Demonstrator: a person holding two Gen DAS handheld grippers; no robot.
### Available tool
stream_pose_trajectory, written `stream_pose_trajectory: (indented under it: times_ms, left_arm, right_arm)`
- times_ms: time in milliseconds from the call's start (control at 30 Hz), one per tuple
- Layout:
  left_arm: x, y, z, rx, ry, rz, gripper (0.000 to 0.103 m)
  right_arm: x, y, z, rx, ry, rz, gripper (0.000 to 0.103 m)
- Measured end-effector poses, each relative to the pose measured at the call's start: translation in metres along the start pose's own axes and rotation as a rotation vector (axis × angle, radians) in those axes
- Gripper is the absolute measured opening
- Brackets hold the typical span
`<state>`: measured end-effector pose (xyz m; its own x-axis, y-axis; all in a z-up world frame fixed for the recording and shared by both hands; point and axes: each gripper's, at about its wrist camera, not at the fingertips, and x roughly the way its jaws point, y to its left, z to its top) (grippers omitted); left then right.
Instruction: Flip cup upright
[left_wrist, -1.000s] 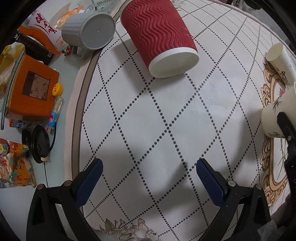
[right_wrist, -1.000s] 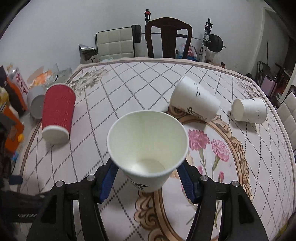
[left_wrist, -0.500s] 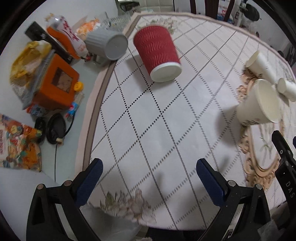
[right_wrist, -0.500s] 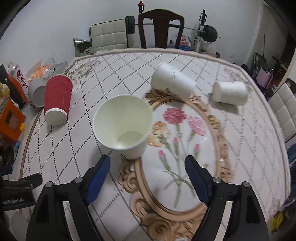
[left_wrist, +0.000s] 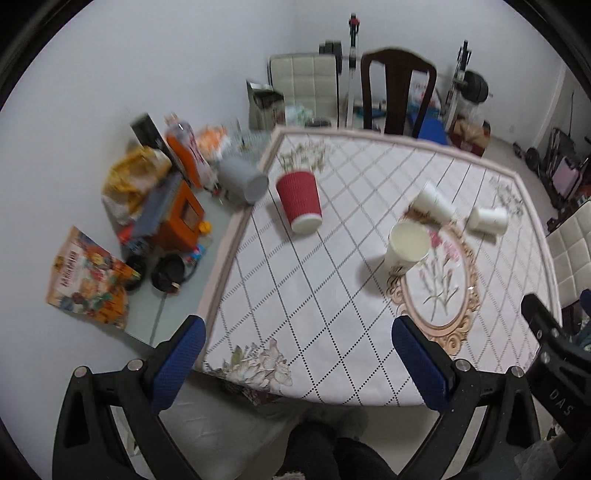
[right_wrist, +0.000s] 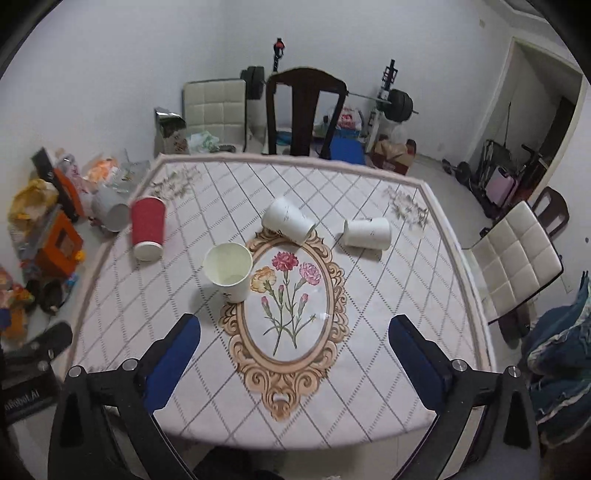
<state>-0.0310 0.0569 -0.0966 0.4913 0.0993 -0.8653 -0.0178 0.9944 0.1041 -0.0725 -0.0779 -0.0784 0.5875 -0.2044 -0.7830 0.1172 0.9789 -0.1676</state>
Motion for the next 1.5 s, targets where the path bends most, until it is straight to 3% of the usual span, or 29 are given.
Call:
stream_pose_trajectory:
  times_ms: [200,500,800,1500]
  left_arm:
    - [-0.054,0.010,-0.002,-0.001,-0.083,-0.013,0.103]
    - [-0.082,0.021,-0.012,0.015,-0.123,-0.050,0.103]
    - [-0.090,0.034,-0.016,0.003,-0.140,-0.050,0.103]
    - [-0.092,0.040,-0.019,-0.001,-0.142,-0.035,0.103]
  right_arm:
    - [-0.064,-0.011,0.002,0.006,-0.015,0.029,0.103]
    - [-0.128,-0.010,0.000,0.020,-0.044,0.021,0.103]
    - [-0.146,-0.005,-0.003,0.039,-0.053,0.007,0.103]
    - [-0.140,0.003,-0.007,0.054,-0.037,0.014,0.103]
